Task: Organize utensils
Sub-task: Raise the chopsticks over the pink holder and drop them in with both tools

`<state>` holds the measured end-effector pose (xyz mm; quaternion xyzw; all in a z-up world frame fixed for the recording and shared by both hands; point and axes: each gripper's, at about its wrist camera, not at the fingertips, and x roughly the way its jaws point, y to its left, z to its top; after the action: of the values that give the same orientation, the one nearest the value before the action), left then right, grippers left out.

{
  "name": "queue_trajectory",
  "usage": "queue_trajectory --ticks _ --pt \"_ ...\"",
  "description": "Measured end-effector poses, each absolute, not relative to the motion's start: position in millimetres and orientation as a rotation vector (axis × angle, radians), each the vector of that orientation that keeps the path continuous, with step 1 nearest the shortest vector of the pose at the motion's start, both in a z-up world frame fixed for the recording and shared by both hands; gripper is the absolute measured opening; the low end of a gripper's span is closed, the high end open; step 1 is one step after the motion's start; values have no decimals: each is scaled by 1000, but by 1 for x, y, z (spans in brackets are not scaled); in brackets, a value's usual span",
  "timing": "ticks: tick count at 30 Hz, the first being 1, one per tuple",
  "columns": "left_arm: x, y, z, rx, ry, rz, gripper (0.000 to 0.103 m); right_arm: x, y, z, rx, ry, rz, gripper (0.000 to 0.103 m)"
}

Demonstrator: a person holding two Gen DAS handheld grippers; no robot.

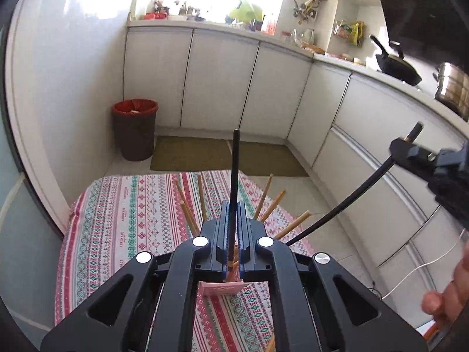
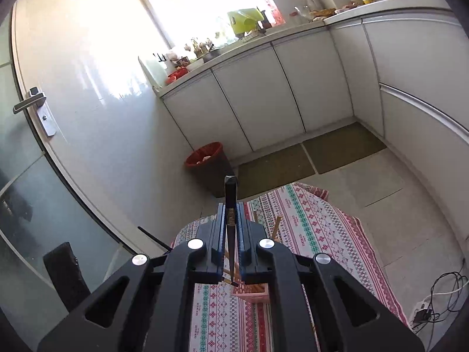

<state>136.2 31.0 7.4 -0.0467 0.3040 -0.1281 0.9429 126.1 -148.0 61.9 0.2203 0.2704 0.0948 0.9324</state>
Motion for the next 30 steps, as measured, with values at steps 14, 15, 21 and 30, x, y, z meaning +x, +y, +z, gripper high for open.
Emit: queue_trajectory --ticks 14,15,21,30 --pt "115 71 27 -221 517 -208 7 143 -133 43 408 578 148 7" --pt "115 72 26 -222 519 -205 7 144 -130 42 399 579 145 7" --pt "119 80 24 -229 538 -177 10 167 -104 19 366 627 165 10" --pt "112 81 28 -231 534 -182 15 149 -102 29 304 593 146 10"
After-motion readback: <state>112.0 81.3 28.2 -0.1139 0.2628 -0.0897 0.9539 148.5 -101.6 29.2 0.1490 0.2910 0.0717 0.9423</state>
